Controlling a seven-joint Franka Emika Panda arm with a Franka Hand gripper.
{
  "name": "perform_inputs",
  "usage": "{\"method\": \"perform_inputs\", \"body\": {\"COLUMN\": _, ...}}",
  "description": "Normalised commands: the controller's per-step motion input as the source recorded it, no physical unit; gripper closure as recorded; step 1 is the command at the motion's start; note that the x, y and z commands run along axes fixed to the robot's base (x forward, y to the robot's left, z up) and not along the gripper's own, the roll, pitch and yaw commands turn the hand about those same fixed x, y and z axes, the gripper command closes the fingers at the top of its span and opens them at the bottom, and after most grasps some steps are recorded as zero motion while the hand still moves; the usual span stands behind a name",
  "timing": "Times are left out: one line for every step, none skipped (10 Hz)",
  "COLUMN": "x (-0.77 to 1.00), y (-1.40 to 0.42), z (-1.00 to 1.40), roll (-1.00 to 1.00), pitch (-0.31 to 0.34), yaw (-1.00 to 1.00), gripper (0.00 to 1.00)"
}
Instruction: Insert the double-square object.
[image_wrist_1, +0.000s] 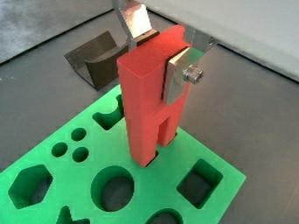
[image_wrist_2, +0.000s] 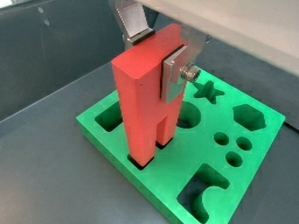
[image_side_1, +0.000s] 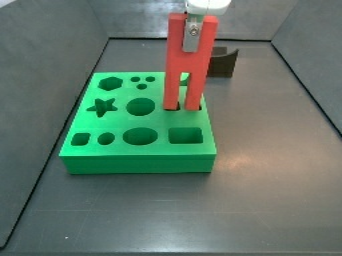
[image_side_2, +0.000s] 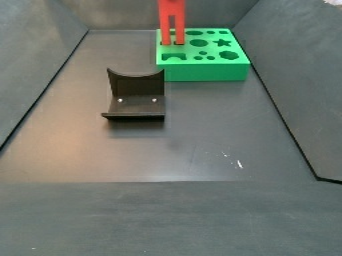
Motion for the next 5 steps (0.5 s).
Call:
{"method": "perform_inputs", "body": {"x": 0.02, "y": 0.00, "z": -0.28, "roll": 0.00, "pitch": -0.037, "yaw": 0.09, "gripper": 1.00}}
{"method": "perform_inputs", "body": {"x": 0.17, "y": 0.00, "z": -0.33, "roll": 0.00, "pitch": -0.023, "yaw": 0.17, "gripper": 1.00}}
{"method": "perform_inputs", "body": {"x": 0.13, "y": 0.00, "z": -0.33, "roll": 0.00, "pitch": -0.033, "yaw": 0.16, "gripper": 1.00}}
{"method": "perform_inputs", "body": {"x": 0.15, "y": 0.00, "z": -0.34, "roll": 0.00, "pitch": -0.040, "yaw": 0.15, "gripper": 1.00}}
{"method": "perform_inputs", "body": {"x": 0.17, "y": 0.00, "z": -0.35, "roll": 0.00, "pitch": -0.067, "yaw": 0.08, "gripper": 1.00}}
